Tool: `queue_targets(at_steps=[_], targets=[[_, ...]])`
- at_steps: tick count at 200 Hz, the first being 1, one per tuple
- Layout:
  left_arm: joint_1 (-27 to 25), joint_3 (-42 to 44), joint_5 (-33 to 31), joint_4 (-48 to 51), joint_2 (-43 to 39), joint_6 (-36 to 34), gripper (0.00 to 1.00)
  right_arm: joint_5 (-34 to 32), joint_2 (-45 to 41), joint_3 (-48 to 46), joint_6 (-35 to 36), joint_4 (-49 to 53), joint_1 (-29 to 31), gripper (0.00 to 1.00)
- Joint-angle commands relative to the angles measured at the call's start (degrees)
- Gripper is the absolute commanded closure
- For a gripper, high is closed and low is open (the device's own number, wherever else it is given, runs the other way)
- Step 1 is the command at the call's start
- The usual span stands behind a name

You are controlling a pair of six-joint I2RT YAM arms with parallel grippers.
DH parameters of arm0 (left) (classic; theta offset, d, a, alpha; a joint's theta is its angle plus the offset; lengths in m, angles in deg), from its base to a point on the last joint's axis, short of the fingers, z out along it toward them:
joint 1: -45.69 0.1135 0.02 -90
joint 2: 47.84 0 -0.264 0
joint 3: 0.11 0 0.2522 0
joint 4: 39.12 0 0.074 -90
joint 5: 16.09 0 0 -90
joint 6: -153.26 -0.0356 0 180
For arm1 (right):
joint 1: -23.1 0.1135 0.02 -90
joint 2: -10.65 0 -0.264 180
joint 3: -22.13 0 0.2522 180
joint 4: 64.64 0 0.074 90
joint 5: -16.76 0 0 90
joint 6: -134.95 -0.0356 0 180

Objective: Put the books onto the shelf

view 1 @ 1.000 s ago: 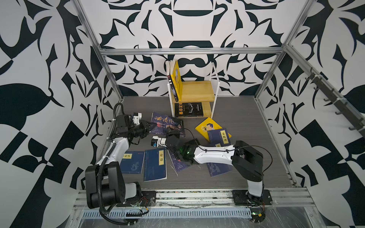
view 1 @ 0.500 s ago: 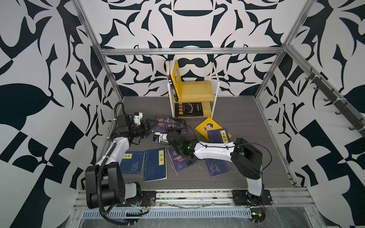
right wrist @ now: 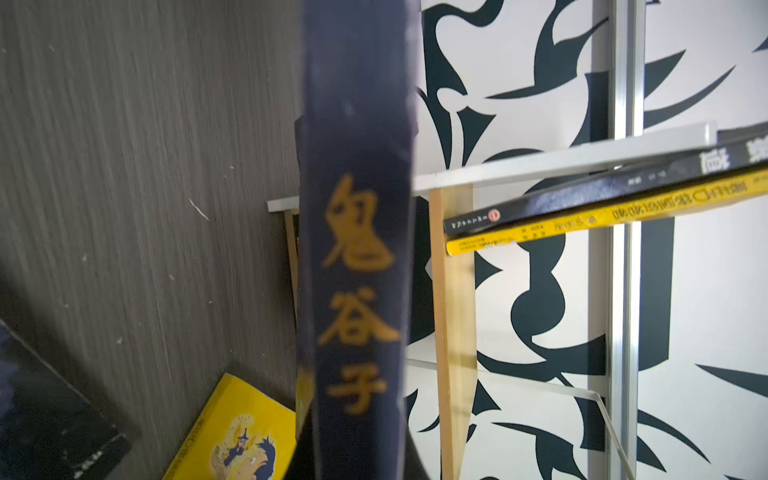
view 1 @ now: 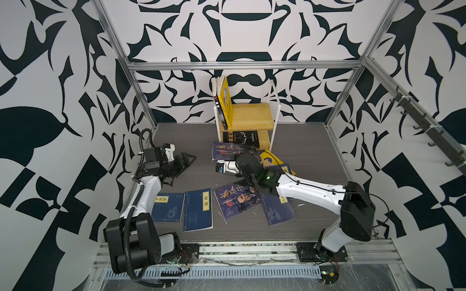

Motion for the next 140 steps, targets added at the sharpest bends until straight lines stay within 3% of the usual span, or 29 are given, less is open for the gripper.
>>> queue_targets(at_steps=[1, 73, 140], targets=[[0.9, -2.4, -3.9, 3.7, -1.9, -5.2, 0.16, 2.5, -2.9, 1.4, 2.1, -0.4, -2.7, 1.00], [4.0, -3.4, -8.4, 6.6, -3.4, -11.6, 0.00, 6.2, -0.7, 2.1, 9.8, -8.7, -9.7, 1.00], [5.7, -4.2, -13.1, 8.8, -4.6, -16.7, 0.00, 7.5, 6.0, 2.7, 14.2, -19.0, -12.7, 1.00]])
